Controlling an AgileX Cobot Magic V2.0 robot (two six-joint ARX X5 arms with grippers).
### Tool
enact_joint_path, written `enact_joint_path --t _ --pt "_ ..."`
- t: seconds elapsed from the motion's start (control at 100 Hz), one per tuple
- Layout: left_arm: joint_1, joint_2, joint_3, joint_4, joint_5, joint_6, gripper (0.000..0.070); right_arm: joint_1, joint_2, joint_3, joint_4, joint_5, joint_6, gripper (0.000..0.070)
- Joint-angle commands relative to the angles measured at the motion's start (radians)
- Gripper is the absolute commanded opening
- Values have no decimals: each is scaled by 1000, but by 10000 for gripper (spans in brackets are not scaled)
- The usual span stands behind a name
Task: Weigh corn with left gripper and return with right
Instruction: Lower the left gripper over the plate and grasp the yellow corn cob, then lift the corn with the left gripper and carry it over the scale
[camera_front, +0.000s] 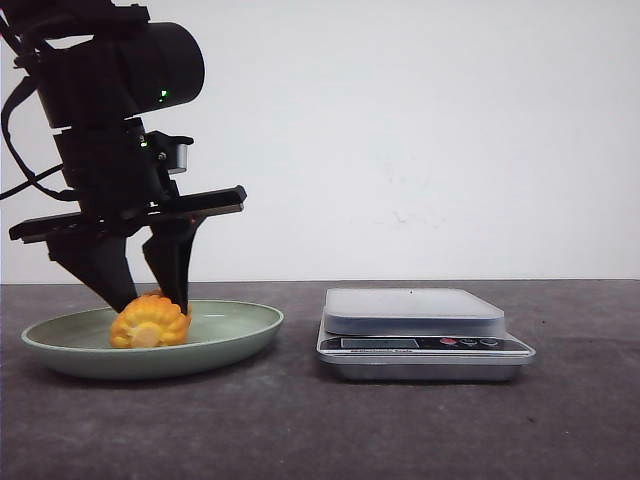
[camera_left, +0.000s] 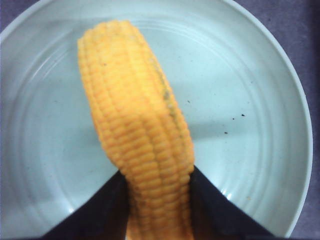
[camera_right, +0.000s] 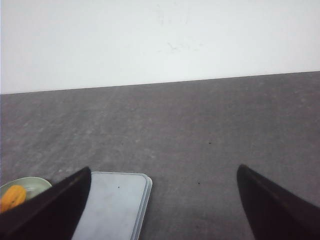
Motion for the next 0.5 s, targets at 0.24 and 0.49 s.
enact_joint_path --t 0.24,0.49 --pt "-44 -181 17 -22 4 66 2 2 4 14 -4 5 -12 593" --pt "-167 -302 112 -74 41 92 3 2 3 14 -35 5 -12 593"
